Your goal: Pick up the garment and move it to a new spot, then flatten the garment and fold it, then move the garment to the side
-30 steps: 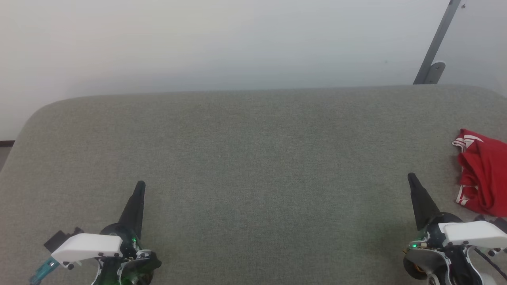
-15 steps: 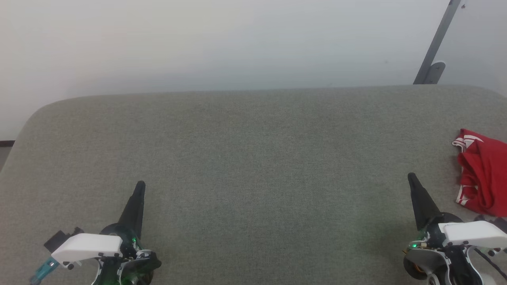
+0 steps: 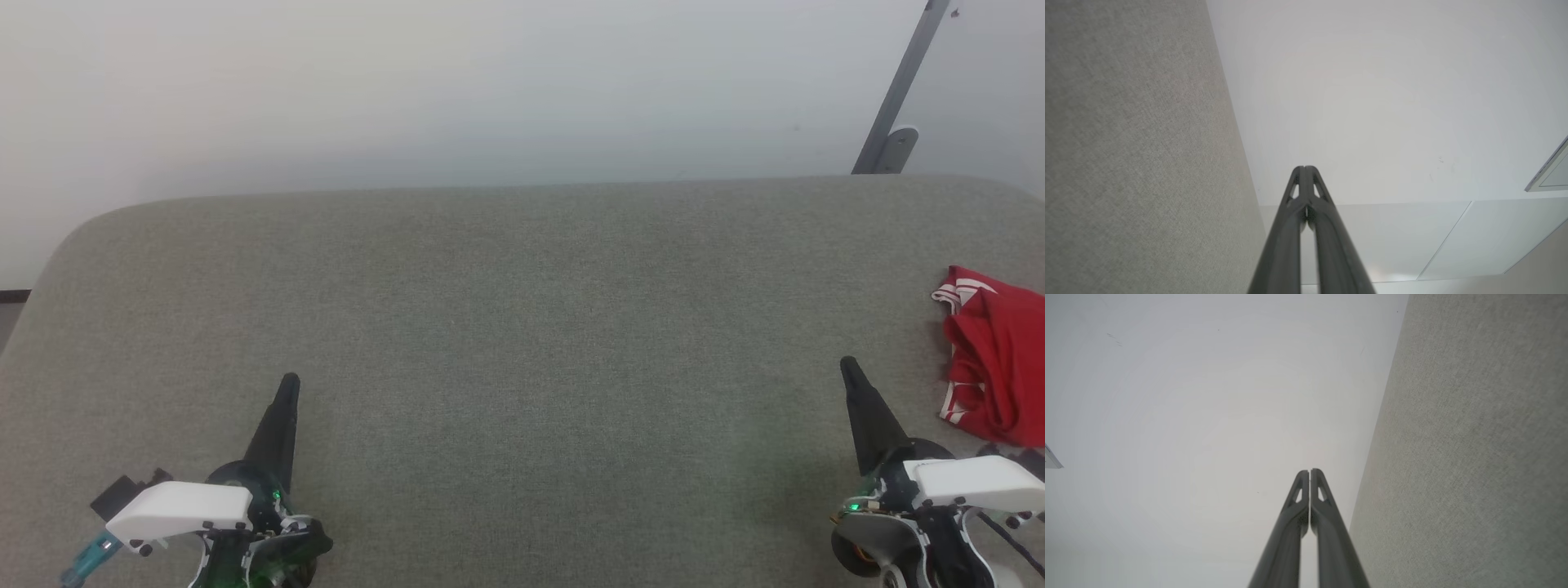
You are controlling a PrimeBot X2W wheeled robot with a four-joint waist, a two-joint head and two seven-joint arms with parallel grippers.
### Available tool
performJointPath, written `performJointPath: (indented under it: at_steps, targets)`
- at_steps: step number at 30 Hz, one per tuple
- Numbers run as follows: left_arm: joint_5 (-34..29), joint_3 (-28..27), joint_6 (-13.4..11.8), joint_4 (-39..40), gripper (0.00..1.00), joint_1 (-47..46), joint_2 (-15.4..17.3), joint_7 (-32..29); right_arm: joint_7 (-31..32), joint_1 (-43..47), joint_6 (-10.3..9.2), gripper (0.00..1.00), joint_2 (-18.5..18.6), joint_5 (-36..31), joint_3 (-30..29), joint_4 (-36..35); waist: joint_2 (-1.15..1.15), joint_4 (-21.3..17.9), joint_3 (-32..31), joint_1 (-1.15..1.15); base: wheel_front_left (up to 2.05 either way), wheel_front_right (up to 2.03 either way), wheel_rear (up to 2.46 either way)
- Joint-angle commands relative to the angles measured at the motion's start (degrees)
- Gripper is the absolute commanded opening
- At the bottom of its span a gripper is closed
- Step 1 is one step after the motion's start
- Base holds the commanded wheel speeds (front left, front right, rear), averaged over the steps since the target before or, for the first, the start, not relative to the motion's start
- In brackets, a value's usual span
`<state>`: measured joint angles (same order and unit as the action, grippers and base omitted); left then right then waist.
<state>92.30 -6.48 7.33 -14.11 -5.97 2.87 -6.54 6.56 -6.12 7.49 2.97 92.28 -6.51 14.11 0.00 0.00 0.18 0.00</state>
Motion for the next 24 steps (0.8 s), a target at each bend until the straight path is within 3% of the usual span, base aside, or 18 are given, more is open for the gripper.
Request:
performJointPath:
  at_steps: [1, 24]
  targets:
    - [0.22, -0.15, 0.32, 0.05, 0.00, -0.63, -0.14, -0.18, 0.14, -0.32, 0.00, 0.00, -0.18, 0.26, -0.06, -0.14, 0.00, 0.00, 0.00, 0.00, 0.00, 0.00, 0.00]
    - [0.22, -0.15, 0.32, 0.05, 0.00, -0.63, -0.14, -0.18, 0.13, -0.32, 0.00, 0.00, -0.18, 0.26, -0.06, -0.14, 0.00, 0.00, 0.00, 0.00, 0.00, 0.00, 0.00]
